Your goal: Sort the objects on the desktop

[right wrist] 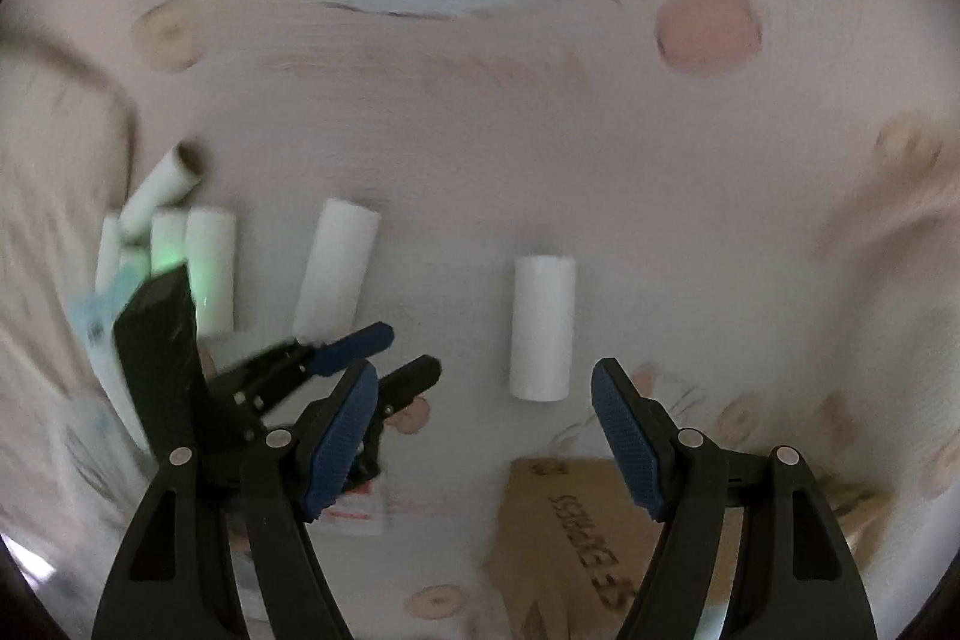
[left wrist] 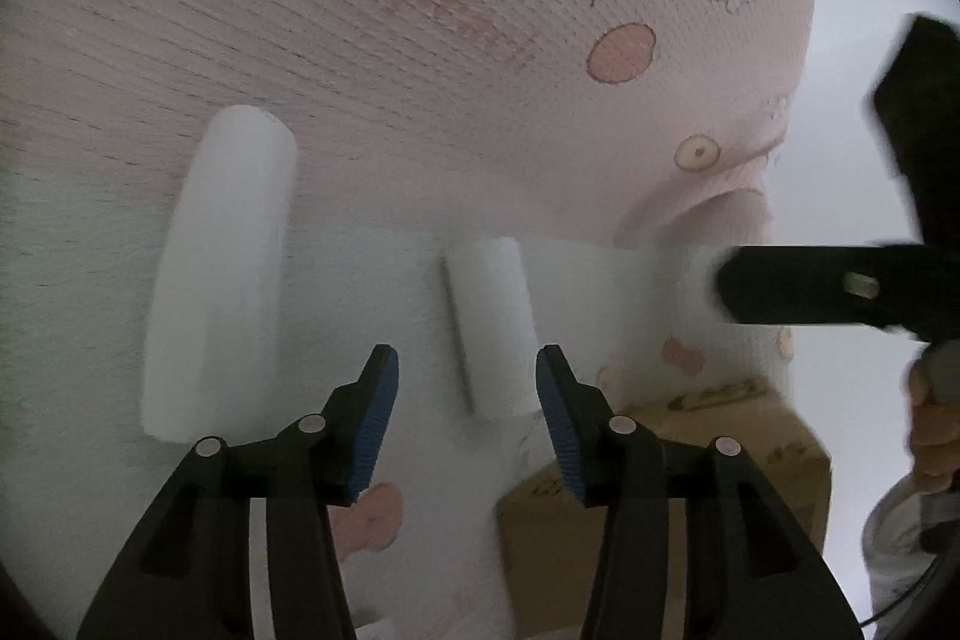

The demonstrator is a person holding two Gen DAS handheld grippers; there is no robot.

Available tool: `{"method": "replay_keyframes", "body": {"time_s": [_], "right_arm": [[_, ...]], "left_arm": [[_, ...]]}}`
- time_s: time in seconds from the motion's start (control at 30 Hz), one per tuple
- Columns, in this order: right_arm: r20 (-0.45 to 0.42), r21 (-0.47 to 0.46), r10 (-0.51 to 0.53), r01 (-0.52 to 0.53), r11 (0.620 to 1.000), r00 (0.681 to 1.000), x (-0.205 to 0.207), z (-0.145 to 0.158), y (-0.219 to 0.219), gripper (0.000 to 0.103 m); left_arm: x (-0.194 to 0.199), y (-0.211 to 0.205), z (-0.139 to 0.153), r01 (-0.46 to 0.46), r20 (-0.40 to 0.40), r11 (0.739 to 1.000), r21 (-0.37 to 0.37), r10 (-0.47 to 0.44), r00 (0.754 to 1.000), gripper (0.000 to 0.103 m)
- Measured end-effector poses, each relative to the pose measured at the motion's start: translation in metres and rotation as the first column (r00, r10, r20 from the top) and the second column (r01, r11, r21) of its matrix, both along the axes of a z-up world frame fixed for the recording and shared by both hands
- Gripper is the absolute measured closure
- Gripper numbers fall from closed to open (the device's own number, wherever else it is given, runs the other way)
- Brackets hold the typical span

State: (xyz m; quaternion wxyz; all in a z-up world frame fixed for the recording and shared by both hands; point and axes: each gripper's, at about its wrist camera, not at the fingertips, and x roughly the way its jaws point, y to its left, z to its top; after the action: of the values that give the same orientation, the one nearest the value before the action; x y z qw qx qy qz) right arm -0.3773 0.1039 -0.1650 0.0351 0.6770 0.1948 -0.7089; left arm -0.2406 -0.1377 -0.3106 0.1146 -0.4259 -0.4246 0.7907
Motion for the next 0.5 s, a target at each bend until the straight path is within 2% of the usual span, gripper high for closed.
{"method": "replay_keyframes", "body": {"time_s": [0.07,0.1,0.17,0.2,0.27,0.33,0.43,0.5], "right_arm": [[0.053,-0.041,-0.157,0.159,0.986,0.986,-0.02,-0.016,0.023,0.031],[0.066,-0.058,-0.207,0.211,0.976,0.976,-0.025,-0.021,0.028,0.031],[0.101,-0.109,-0.366,0.376,0.92,0.925,-0.038,-0.037,0.048,0.031],[0.106,-0.14,-0.447,0.459,0.878,0.888,-0.042,-0.045,0.06,0.031],[0.102,-0.156,-0.54,0.55,0.821,0.835,-0.044,-0.054,0.073,0.031],[0.085,-0.147,-0.599,0.605,0.783,0.796,-0.046,-0.064,0.081,0.031],[0.059,-0.103,-0.609,0.611,0.785,0.791,-0.049,-0.077,0.084,0.031],[0.047,-0.094,-0.614,0.615,0.783,0.788,-0.048,-0.082,0.086,0.031]], "left_arm": [[-0.008,0.007,0.0,0.01,-0.016,1.0,0.001,-0.01,1.0,0.05],[-0.012,0.012,0.0,0.023,-0.024,0.999,-0.022,-0.023,0.999,0.05],[-0.016,0.019,0.001,0.034,-0.03,0.998,-0.059,-0.036,0.999,0.05],[-0.018,0.023,0.0,0.044,-0.028,0.997,-0.069,-0.046,0.999,0.05],[-0.018,0.029,-0.001,0.068,-0.015,0.994,-0.085,-0.069,0.997,0.05],[-0.018,0.034,-0.002,0.086,0.005,0.991,-0.107,-0.086,0.996,0.05],[-0.017,0.031,-0.012,0.085,0.035,0.994,-0.068,-0.083,0.996,0.05],[-0.017,0.025,-0.021,0.071,0.059,0.997,-0.005,-0.071,0.996,0.05]]}}
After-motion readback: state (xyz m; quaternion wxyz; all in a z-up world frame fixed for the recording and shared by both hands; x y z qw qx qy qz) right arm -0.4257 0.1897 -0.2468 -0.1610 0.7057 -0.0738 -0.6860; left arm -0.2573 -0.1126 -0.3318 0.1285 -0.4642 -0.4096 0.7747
